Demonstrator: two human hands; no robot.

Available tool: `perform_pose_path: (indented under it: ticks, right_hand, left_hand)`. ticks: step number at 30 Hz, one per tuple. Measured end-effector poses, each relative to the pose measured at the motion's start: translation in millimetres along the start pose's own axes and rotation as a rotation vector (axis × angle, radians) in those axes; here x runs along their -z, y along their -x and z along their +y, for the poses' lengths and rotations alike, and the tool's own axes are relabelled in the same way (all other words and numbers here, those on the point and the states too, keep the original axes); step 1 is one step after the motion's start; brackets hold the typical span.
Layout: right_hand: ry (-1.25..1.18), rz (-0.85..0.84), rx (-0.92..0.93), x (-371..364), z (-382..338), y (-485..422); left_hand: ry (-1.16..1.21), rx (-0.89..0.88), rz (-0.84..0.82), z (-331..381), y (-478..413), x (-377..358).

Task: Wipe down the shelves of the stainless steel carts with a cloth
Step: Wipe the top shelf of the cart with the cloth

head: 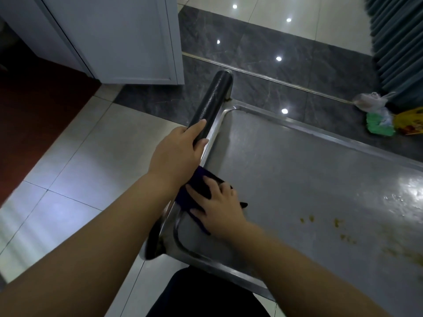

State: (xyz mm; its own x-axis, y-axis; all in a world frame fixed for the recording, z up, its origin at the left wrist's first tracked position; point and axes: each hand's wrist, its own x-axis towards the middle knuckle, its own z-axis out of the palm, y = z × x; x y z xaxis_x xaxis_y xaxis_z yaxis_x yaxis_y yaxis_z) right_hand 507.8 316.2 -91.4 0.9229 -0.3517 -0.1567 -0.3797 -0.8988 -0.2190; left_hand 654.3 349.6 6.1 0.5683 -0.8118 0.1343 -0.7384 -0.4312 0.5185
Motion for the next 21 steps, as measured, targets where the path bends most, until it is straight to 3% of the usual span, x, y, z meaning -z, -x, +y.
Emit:
perform_pose_path:
  ticks: [2, 4, 7, 11, 13, 17, 21]
  right_hand:
    - [0.061, 0.053, 0.025, 6, 32, 7]
    - [0.050, 0.117, -0.244, 16, 73, 10]
    - [-0.115, 0.002, -0.720, 29, 114, 11]
    - [-0.068, 0.038, -0.851, 29, 89, -4]
    - [-0.048, 0.060, -0.702, 16, 53, -2]
    - [0.009, 0.053, -0.099, -11, -34, 30]
    - [0.031, 0.006, 0.198, -20, -18, 49]
  left_hand:
    - [0.004, 0.000, 0.011, 0, -1, 2]
    - [-0.010, -0.010, 0.021, -1, 2, 4]
    - [-0.028, -0.020, 0.005, -6, 20, 9]
    - [-0.064, -0.001, 0.043, -12, 65, 14]
    - [-0.072, 0.011, 0.045, -11, 80, 13]
    - [-0.035, 0.026, 0.056, -9, 83, 12]
    - [0.004, 0.019, 0.094, -9, 85, 11]
